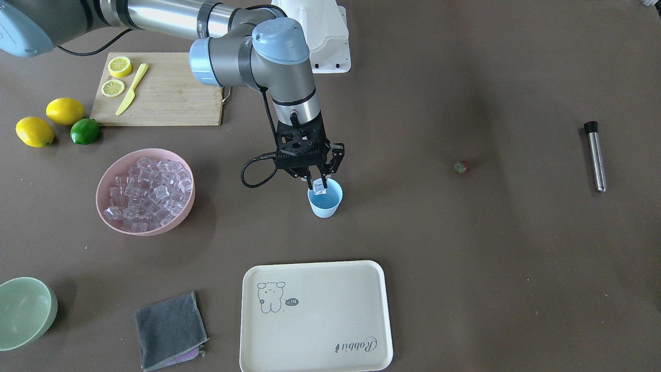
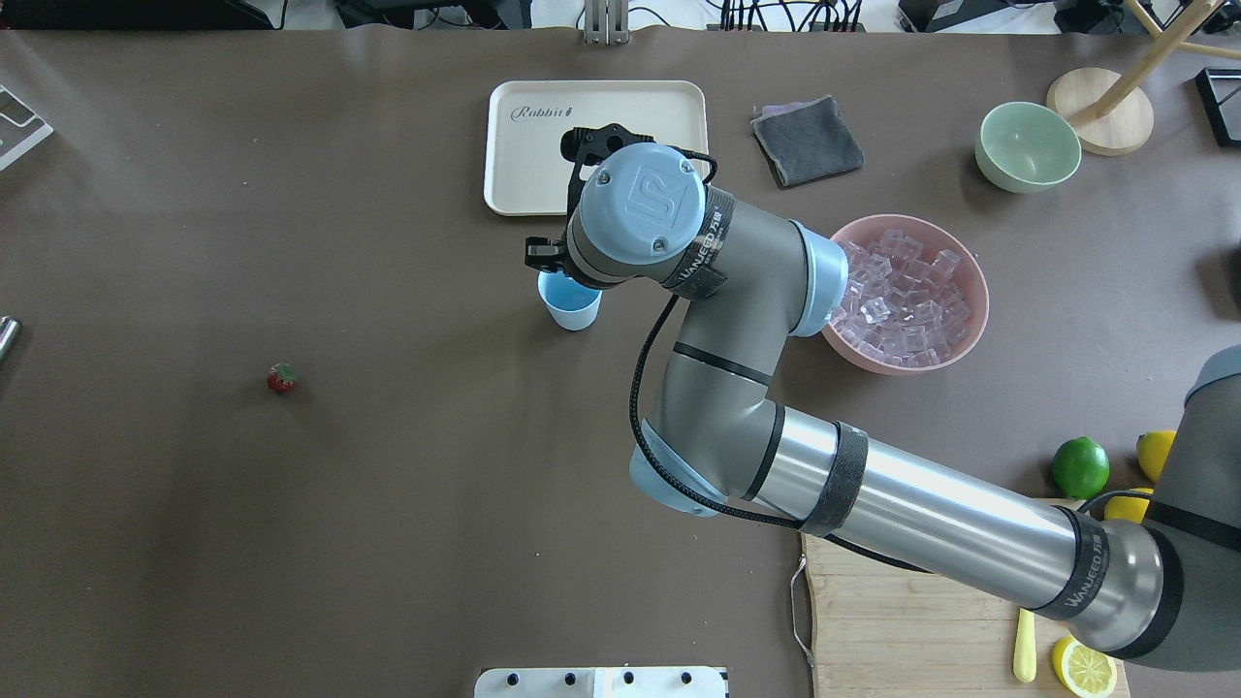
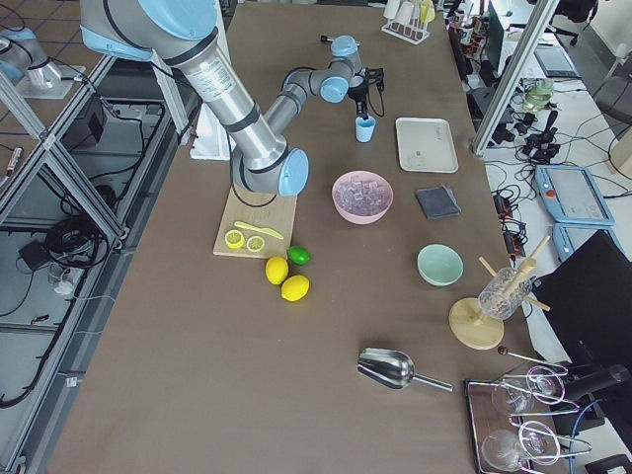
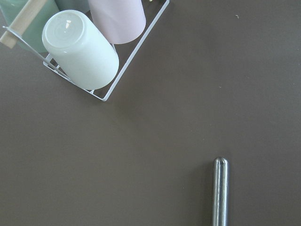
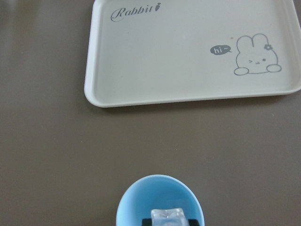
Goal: Mash ice and strawberries in cup
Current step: 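Tip the scoop to pour ice into the light-blue cup, then move the empty scoop back to the pink ice bowl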
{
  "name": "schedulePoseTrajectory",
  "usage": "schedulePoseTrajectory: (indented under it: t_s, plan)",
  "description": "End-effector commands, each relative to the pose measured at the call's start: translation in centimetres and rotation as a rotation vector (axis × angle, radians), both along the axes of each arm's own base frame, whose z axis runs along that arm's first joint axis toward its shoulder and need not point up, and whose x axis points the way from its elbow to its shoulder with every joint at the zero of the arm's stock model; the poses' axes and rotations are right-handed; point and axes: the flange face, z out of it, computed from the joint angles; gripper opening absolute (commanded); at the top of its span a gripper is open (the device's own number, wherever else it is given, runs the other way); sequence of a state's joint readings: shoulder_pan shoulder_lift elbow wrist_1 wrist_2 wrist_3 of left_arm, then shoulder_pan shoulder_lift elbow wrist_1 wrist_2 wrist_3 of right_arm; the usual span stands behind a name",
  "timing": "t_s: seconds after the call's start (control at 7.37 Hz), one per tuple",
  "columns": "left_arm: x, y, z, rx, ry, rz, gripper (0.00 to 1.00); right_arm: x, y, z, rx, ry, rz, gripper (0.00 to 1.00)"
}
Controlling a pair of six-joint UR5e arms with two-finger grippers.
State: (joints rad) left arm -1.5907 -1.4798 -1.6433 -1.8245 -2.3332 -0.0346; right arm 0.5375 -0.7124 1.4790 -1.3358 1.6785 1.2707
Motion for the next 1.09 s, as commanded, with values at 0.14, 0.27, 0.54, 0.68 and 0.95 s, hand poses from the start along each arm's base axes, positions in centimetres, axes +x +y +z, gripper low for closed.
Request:
schedulePoseTrajectory:
  t_s: [0.14,0.27,0.54,0.68,0.95]
  plan:
    - [0.0,-0.1,0.0,-0.003,-0.001,-0.001,0.99,-0.4,0.0,0.2,0.000,-0.013,0.008,0.99]
    - [0.1,-0.1,0.3,-0.007,-0.001,0.001,0.99,0.0,-0.1,0.2,-0.002,-0.014,0.003,0.99]
    - [0.1,-0.3,0.3,-0.006,-0.001,0.001,0.99,3.2,-1.8,2.9,-0.026,-0.005,-0.054,0.99]
    - [0.1,-0.3,0.3,-0.006,-0.001,0.001,0.99,7.4,-1.9,5.7,0.006,0.005,-0.080,0.99]
    - [0.1,-0.4,0.2,-0.005,-0.001,0.000,0.99,16.8,-4.3,12.4,0.003,0.053,-0.158,0.99]
